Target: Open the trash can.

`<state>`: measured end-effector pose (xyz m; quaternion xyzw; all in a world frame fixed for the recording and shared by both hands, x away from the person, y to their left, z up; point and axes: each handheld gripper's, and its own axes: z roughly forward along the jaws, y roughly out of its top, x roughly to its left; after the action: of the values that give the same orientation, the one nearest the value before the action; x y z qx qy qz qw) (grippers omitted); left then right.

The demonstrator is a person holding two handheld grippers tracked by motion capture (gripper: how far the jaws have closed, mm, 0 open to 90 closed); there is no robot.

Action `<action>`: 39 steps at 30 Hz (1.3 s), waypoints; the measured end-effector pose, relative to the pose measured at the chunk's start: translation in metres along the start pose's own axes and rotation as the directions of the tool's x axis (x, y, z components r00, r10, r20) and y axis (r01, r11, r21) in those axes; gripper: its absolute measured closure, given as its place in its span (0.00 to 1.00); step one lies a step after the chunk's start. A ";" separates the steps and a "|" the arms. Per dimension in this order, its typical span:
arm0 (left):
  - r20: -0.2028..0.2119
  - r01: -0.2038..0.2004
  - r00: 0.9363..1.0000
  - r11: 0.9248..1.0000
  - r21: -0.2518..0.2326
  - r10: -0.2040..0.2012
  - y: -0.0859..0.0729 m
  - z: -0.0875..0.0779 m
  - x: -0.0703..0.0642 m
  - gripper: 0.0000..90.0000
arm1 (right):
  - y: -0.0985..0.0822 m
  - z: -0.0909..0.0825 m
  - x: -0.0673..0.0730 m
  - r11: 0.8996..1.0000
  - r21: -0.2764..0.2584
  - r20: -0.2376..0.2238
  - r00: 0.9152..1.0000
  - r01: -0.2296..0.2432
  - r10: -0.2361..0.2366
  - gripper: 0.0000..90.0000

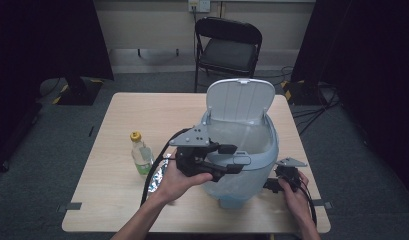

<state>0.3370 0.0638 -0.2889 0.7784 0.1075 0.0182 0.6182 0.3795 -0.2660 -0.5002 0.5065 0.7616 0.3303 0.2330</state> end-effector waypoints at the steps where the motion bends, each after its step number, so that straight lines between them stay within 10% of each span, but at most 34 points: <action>1: -0.037 -0.008 0.999 1.000 -0.008 0.008 0.000 -0.009 0.001 0.45 | 0.000 0.000 0.000 1.000 0.000 0.000 1.000 0.000 0.000 0.15; 8: -0.131 0.013 0.991 0.999 -0.043 -0.018 -0.008 -0.045 0.011 0.44 | 0.000 0.000 0.000 1.000 0.000 0.000 1.000 0.000 0.000 0.15; 14: -0.218 0.102 0.971 0.995 -0.002 -0.100 -0.047 -0.086 0.026 0.45 | 0.000 0.000 0.000 1.000 -0.001 0.003 1.000 0.001 -0.001 0.15; 25: -0.300 0.184 0.943 0.977 0.108 -0.144 -0.098 -0.104 0.035 0.44 | 0.000 0.000 0.000 1.000 -0.001 0.003 1.000 0.001 -0.001 0.15; 31: -0.335 0.264 0.921 0.952 0.157 -0.201 -0.143 -0.100 0.036 0.43 | 0.000 0.000 0.000 1.000 0.000 0.001 1.000 -0.001 0.001 0.15; 36: -0.351 0.307 0.914 0.914 0.267 -0.204 -0.182 -0.082 0.038 0.39 | 0.000 0.000 0.000 1.000 -0.001 0.006 1.000 -0.001 0.001 0.15; 39: -0.344 0.309 0.917 0.904 0.296 -0.201 -0.188 -0.077 0.039 0.36 | 0.000 0.000 0.000 1.000 0.000 0.005 1.000 -0.001 0.001 0.15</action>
<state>0.3356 0.1847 -0.4562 0.8408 0.3054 0.0373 0.4454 0.3794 -0.2656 -0.5003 0.5078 0.7606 0.3292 0.2349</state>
